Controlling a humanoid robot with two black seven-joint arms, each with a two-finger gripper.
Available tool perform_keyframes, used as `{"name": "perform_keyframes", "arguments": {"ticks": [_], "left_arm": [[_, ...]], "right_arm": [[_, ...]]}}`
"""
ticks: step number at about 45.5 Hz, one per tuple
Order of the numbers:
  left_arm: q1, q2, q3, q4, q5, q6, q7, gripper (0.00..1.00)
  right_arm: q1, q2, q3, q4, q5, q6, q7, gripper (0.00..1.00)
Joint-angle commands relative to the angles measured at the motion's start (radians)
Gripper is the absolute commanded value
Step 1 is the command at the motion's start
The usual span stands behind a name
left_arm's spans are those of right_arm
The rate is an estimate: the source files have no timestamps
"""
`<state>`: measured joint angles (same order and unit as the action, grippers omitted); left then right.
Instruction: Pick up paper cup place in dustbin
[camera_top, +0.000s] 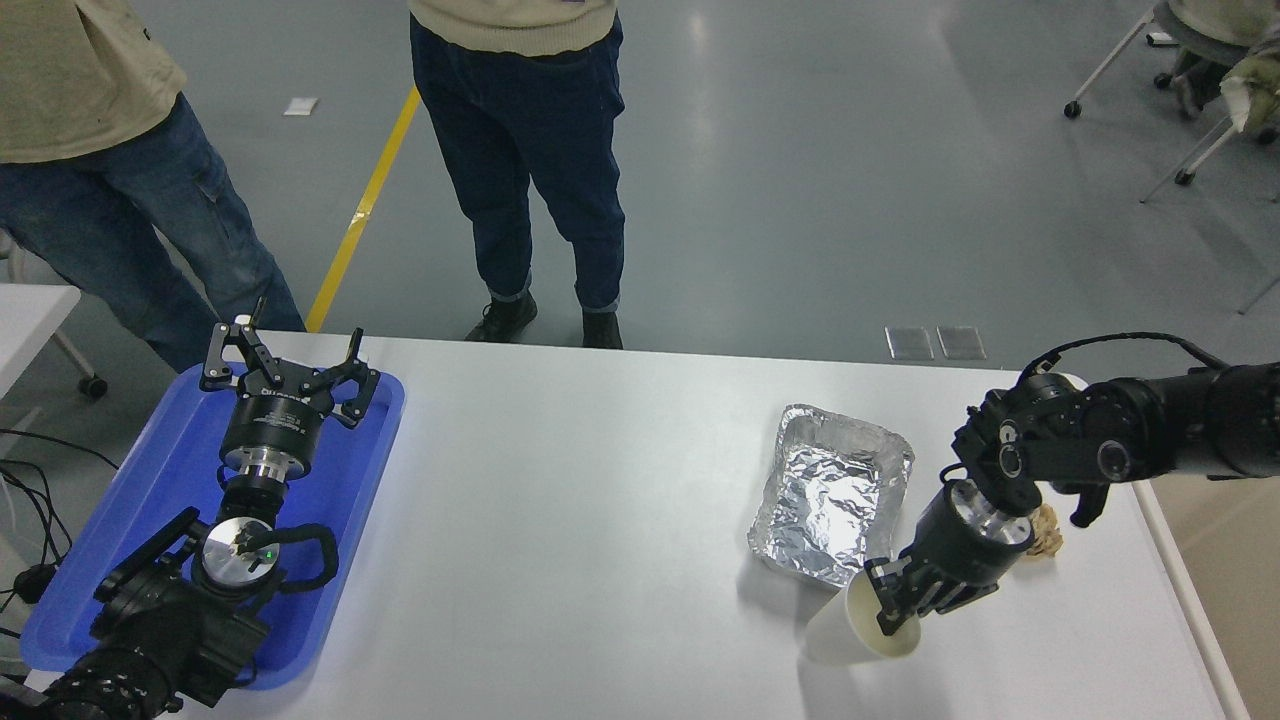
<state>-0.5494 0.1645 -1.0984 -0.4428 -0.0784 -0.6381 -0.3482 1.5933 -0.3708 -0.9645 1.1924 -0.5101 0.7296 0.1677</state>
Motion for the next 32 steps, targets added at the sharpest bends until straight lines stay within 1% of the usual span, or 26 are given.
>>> {"name": "perform_keyframes", "arguments": {"ticks": [1,8,13,32], "left_arm": [[0.0,0.0,0.0,-0.001,0.0,0.0,0.002,1.0],[0.0,0.0,0.0,-0.001,0.0,0.0,0.002,1.0],[0.0,0.0,0.0,-0.001,0.002,-0.002,0.002,1.0],[0.0,0.0,0.002,0.001,0.0,0.0,0.002,1.0]], "right_arm": [[0.33,-0.083,-0.167,0.208,0.033,0.056,-0.001,0.0],[0.569,-0.092,-0.293,0.337,0.085,0.056,-0.001,0.0],[0.703,-0.082,-0.333,0.391,0.111,0.056,-0.001,0.0],[0.979,0.007,-0.407,0.464,0.167,0.056,-0.002,0.0]]}}
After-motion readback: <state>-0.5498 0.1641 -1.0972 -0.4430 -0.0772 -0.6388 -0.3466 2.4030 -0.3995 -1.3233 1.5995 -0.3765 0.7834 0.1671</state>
